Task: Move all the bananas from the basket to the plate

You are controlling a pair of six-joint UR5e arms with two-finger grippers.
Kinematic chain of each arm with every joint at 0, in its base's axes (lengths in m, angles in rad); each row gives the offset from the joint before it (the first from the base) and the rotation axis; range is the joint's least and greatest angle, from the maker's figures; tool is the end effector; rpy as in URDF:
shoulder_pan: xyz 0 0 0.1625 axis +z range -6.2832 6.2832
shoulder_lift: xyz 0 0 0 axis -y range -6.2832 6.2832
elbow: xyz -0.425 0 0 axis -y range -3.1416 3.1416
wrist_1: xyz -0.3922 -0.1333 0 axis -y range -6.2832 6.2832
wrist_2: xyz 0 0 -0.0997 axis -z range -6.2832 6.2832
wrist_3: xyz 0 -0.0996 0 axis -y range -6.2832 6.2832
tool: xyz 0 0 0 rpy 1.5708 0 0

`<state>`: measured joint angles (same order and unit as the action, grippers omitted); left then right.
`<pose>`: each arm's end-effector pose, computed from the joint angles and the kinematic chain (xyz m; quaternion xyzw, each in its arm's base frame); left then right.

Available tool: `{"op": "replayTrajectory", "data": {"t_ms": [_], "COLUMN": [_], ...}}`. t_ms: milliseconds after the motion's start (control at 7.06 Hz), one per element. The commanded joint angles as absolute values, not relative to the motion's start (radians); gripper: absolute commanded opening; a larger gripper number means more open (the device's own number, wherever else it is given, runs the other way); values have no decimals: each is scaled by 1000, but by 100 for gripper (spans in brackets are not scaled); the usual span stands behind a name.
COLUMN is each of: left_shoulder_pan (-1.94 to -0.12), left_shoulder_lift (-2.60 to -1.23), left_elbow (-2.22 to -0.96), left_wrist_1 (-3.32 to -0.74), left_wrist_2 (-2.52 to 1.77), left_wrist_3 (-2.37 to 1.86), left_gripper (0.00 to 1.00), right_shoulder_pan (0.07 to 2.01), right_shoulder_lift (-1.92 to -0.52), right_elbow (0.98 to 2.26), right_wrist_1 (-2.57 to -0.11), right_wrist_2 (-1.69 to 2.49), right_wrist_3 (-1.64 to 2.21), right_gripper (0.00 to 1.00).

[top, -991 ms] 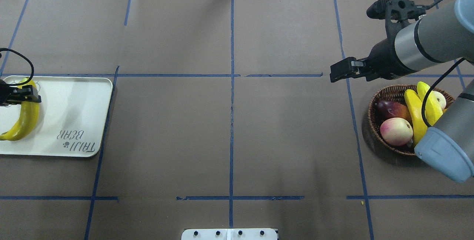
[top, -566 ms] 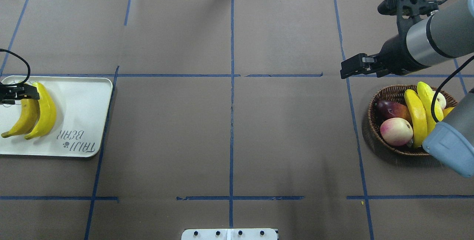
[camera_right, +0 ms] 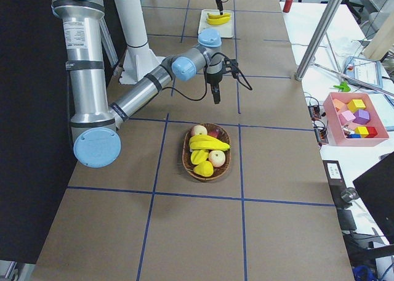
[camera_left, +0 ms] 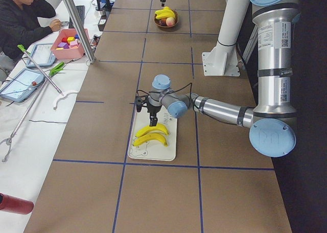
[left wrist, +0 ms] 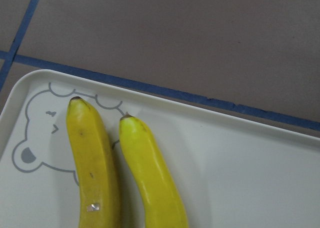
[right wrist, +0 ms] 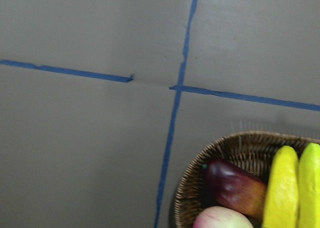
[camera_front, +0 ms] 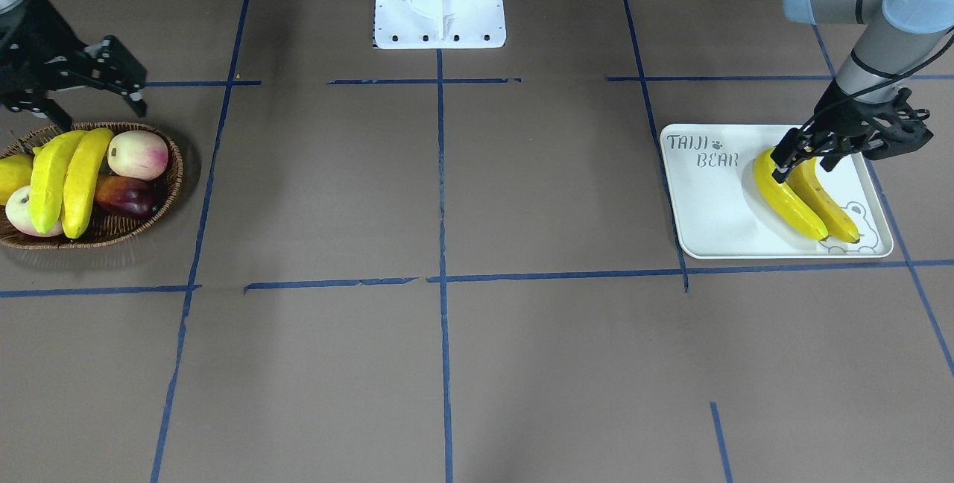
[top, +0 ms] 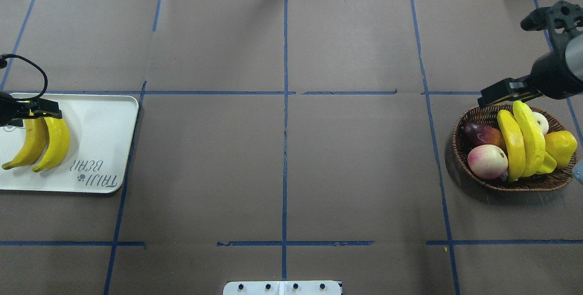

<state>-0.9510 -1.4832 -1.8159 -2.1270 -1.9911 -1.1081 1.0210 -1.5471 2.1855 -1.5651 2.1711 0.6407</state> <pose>0.2063 -0.4487 0.5278 0.0732 0.3867 -0.1508 0.9068 -0.1716 -0.4274 0.3595 0.0931 -0.4018 -0.0523 0.9095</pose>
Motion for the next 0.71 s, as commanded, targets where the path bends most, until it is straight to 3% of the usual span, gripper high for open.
{"op": "replayTrajectory", "data": {"t_ms": [0,566], "left_shoulder_pan": [-950,-948], "left_shoulder_lift": [-1505,-1525], "left_elbow": [-1830,-1835], "left_wrist_1": [-2092,-2092], "left_wrist_2": [-1999,-2000], "left_wrist_3": [-1114,-1124], "left_gripper": [99,99], "right_shoulder_pan": [1042,1121], "right_shoulder_lift": [-1768,-1858], "right_elbow": [2149,2036], "right_wrist_1": [-1318,-1250], "right_wrist_2": [2194,2293], "right_wrist_3": [600,678], "right_gripper": [100,100]}}
